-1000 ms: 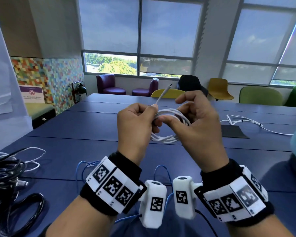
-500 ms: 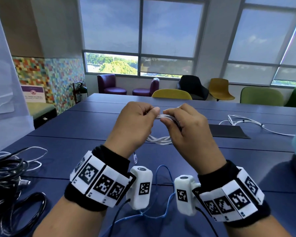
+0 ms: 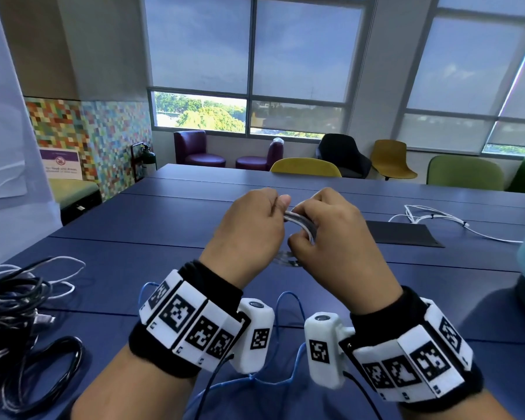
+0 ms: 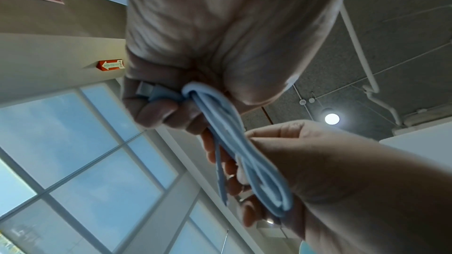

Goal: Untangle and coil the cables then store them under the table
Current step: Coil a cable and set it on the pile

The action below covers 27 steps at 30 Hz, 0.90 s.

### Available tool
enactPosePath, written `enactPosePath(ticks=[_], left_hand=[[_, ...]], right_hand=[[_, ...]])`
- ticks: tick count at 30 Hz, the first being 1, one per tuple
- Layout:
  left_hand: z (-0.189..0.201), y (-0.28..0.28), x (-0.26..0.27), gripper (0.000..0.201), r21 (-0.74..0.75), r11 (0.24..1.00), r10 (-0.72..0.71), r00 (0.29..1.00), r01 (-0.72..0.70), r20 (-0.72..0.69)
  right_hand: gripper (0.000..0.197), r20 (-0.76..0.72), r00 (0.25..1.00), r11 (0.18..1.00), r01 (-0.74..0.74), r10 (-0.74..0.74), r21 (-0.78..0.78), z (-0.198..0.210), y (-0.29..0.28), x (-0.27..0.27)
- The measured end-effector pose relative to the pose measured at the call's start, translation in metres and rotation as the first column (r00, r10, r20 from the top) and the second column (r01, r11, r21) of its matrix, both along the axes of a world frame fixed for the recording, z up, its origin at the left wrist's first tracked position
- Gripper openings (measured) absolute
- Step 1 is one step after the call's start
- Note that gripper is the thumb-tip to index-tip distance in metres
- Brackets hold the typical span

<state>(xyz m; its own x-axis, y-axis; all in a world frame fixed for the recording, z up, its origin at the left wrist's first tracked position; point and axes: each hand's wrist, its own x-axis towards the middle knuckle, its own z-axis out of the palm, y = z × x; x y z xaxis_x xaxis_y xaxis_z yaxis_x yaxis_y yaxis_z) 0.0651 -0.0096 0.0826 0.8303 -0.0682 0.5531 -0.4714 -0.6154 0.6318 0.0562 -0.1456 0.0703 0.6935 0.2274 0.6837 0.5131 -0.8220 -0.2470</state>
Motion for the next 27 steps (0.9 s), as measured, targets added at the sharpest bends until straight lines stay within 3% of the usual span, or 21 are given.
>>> enactPosePath(ticks=[4, 10, 15, 18, 21, 23, 27], left_hand=[[-0.001, -0.004, -0.002, 0.043, 0.013, 1.000, -0.015, 0.999, 0.015, 0.035], [-0.001, 0.002, 0.004, 0.036, -0.100, 0.990, -0.095, 0.992, 0.102, 0.079], [0.000, 0.007, 0.009, 0.033, -0.205, 0.965, -0.167, 0.986, 0.166, 0.013], [0.001, 0.009, 0.009, 0.035, -0.329, 0.929, -0.202, 0.977, 0.168, -0.072], [-0.001, 0.011, 0.011, 0.044, -0.398, 0.909, -0.215, 0.959, 0.127, -0.184], [0.000, 0.011, 0.009, 0.036, -0.469, 0.875, -0.253, 0.939, 0.121, -0.231], [0.005, 0.013, 0.005, 0.044, -0.558, 0.819, -0.319, 0.912, 0.129, -0.257]], right_hand=[[0.005, -0.035, 0.998, 0.998, 0.058, -0.059, -0.032, 0.002, 0.000, -0.004], [0.013, -0.130, 0.981, 0.953, -0.105, 0.147, 0.285, 0.011, -0.005, -0.008], [0.017, -0.170, 0.957, 0.917, -0.160, 0.234, 0.365, 0.015, -0.010, -0.008], [0.017, -0.108, 0.972, 0.943, -0.171, 0.209, 0.286, 0.013, -0.009, -0.006], [0.038, 0.049, 0.987, 0.978, -0.155, 0.150, 0.137, 0.011, -0.004, -0.009], [0.048, 0.148, 0.970, 0.973, -0.209, 0.194, 0.096, 0.010, -0.004, -0.010], [0.024, 0.247, 0.936, 0.964, -0.265, 0.250, 0.027, 0.005, -0.004, -0.005]])
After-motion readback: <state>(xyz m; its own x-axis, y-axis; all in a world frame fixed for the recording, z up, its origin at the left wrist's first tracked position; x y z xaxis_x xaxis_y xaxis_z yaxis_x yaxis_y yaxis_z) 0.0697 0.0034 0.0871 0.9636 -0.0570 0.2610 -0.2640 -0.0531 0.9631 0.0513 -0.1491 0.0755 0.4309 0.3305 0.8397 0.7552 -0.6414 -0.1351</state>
